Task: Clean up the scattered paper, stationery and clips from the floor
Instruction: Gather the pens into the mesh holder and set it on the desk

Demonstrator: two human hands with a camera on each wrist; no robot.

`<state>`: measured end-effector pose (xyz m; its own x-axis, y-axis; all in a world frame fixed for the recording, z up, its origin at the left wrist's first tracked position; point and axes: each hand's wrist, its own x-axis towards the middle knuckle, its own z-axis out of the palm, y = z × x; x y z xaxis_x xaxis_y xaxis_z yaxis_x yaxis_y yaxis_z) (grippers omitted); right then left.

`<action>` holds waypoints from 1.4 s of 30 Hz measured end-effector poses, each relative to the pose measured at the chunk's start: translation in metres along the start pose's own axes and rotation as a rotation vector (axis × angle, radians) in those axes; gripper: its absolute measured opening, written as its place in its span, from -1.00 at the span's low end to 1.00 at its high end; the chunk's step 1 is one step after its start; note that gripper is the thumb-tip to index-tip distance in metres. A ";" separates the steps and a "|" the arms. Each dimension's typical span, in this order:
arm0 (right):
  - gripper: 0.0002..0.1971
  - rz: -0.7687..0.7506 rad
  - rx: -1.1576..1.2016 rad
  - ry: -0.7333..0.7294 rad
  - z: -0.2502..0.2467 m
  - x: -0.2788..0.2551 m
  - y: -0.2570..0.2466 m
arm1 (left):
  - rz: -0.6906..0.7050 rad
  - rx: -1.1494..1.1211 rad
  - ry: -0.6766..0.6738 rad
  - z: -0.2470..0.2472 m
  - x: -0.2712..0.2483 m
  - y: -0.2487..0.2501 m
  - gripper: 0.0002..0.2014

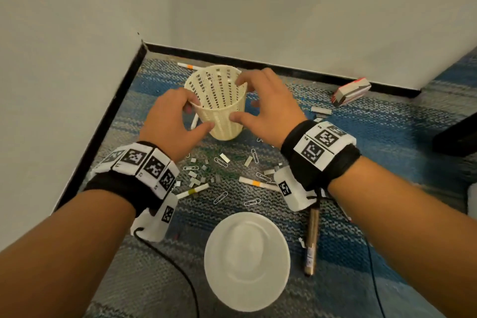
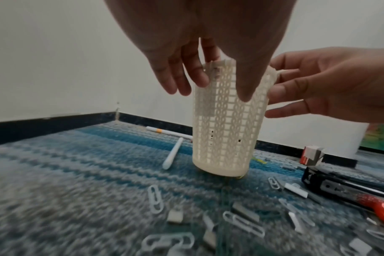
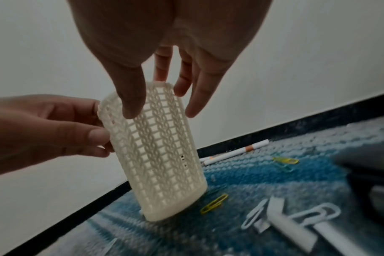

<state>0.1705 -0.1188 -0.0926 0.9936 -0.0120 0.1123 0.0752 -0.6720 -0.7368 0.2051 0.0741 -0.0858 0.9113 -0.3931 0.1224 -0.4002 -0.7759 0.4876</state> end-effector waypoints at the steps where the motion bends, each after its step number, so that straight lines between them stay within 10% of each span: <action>1: -0.50 -0.003 0.020 -0.016 0.006 0.000 -0.002 | -0.009 0.018 0.004 -0.001 -0.004 -0.004 -0.63; 14: -0.67 -0.027 0.098 -0.005 0.026 -0.011 -0.001 | -0.051 -0.017 0.063 0.006 -0.027 -0.016 -0.71; 25: -0.29 0.066 0.067 0.074 -0.026 -0.070 -0.005 | 0.238 -0.249 -0.008 0.003 -0.038 0.039 -0.61; 30: 0.11 0.180 0.097 0.064 -0.049 -0.121 -0.003 | 0.144 -0.412 -0.287 -0.005 -0.068 0.070 -0.09; 37: 0.15 0.256 0.016 0.024 -0.049 -0.177 -0.007 | 0.098 -0.093 -0.565 0.001 -0.137 0.092 0.45; 42: 0.12 0.280 0.002 0.060 -0.042 -0.198 -0.004 | 0.059 0.181 -0.655 0.013 -0.161 0.093 0.46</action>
<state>-0.0298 -0.1450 -0.0843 0.9690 -0.2404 -0.0569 -0.2013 -0.6347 -0.7461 0.0196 0.0588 -0.0714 0.6639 -0.6107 -0.4316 -0.5095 -0.7919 0.3367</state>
